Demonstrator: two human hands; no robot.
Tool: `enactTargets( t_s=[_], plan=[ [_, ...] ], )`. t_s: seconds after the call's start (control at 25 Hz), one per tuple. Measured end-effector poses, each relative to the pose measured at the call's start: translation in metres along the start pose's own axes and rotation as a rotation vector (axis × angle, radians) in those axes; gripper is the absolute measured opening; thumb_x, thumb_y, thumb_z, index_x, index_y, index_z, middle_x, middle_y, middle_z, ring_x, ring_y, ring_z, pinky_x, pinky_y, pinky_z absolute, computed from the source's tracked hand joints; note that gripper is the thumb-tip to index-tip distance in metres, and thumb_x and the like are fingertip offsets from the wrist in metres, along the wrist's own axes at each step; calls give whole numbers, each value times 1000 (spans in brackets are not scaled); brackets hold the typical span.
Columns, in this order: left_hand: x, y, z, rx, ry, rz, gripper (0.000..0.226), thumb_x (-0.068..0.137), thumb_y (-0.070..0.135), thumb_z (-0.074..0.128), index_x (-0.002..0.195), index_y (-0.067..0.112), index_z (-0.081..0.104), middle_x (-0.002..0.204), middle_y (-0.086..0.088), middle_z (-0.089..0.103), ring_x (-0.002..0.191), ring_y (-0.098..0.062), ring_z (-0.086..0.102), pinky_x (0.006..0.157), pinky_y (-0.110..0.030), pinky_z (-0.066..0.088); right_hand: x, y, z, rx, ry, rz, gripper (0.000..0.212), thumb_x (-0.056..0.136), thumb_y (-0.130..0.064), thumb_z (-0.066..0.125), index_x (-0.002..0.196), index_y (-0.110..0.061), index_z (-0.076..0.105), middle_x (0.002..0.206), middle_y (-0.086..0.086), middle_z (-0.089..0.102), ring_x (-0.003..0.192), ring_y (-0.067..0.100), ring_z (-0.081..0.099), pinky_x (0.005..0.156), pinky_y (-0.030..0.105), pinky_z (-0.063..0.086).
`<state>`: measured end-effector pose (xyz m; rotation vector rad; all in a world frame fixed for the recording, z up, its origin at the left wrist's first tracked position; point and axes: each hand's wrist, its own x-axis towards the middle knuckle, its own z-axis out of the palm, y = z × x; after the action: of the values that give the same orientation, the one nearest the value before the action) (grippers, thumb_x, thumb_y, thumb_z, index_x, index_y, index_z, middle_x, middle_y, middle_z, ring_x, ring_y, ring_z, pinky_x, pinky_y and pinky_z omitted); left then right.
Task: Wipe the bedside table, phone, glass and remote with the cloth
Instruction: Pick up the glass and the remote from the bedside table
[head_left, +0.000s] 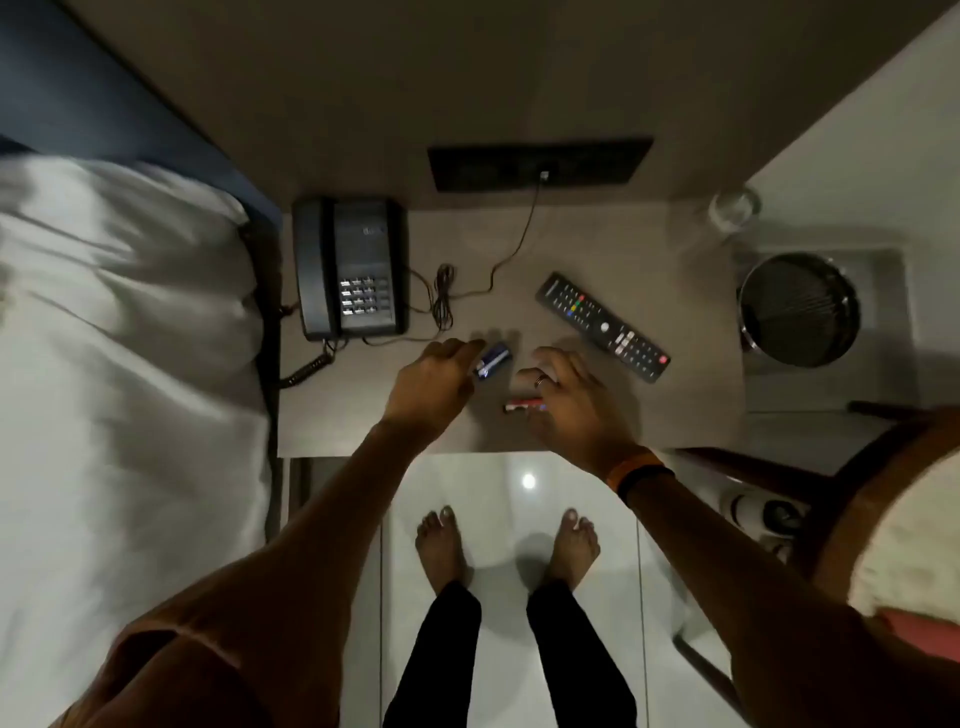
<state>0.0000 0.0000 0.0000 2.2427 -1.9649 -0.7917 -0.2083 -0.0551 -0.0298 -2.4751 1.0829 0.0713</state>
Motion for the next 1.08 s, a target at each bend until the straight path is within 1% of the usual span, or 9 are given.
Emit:
enactTargets(
  t_s=[0.16, 0.2, 0.28, 0.36, 0.52, 0.64, 0.72, 0.92, 1.08],
  plan=[
    [21, 4, 63, 32, -145, 18, 71, 93, 27, 67, 155, 27, 34, 158, -10, 34, 138, -36, 36, 98, -44, 50, -9, 17, 71, 41, -56, -16, 31, 84, -19, 56, 111, -15, 72, 133, 12, 60, 129, 29, 52, 88, 39, 55],
    [28, 4, 71, 61, -91, 34, 66, 92, 31, 68, 152, 27, 39, 156, -13, 35, 137, -39, 36, 96, -45, 52, -7, 20, 80, 57, 4, -30, 26, 84, -17, 60, 106, -13, 72, 131, 14, 61, 126, 31, 54, 89, 39, 56],
    [41, 6, 86, 74, 42, 37, 48, 95, 37, 64, 140, 23, 55, 147, -14, 44, 130, -39, 43, 87, -41, 54, 0, 25, 86, 70, 135, -79, 17, 85, -16, 64, 98, -11, 73, 119, 15, 66, 116, 31, 59, 91, 37, 55],
    [56, 7, 92, -12, 107, -8, 35, 100, 38, 57, 126, 16, 65, 136, -11, 54, 121, -32, 49, 79, -30, 48, 12, 31, 83, 92, 225, -114, 8, 84, -15, 68, 88, -10, 73, 104, 14, 69, 102, 30, 63, 82, 35, 57],
    [68, 17, 88, -82, 108, -1, 18, 95, 21, 66, 108, 10, 73, 117, -11, 65, 104, -26, 62, 85, -33, 57, 16, 40, 75, 137, 261, -103, 7, 75, -9, 79, 79, -8, 73, 82, 14, 68, 81, 31, 68, 60, 33, 58],
    [69, 40, 77, -122, 67, 45, 16, 87, 5, 72, 102, 6, 76, 108, -13, 70, 97, -26, 66, 84, -25, 53, -1, 62, 53, 179, 229, 0, 11, 76, -10, 75, 87, -8, 75, 89, 13, 69, 86, 31, 67, 62, 38, 60],
    [77, 67, 71, -143, 34, 131, 16, 84, 5, 75, 100, 9, 75, 106, -9, 71, 96, -24, 66, 87, -31, 57, -13, 85, 28, 170, 256, 122, 16, 76, -14, 72, 91, -11, 75, 94, 11, 69, 95, 30, 66, 64, 36, 60],
    [139, 188, 73, -241, 74, 323, 23, 81, 4, 77, 103, 10, 75, 109, -8, 73, 102, -26, 68, 92, -38, 57, -51, 198, -45, 141, 415, 450, 22, 84, -20, 67, 104, -13, 73, 108, 10, 67, 108, 30, 60, 83, 40, 58],
    [211, 277, 98, -263, 146, 470, 19, 81, 2, 72, 99, 8, 77, 108, -12, 73, 101, -31, 67, 86, -37, 55, -54, 305, -67, 142, 412, 654, 21, 84, -24, 64, 101, -17, 73, 110, 14, 65, 110, 35, 58, 81, 40, 54]
  ],
)
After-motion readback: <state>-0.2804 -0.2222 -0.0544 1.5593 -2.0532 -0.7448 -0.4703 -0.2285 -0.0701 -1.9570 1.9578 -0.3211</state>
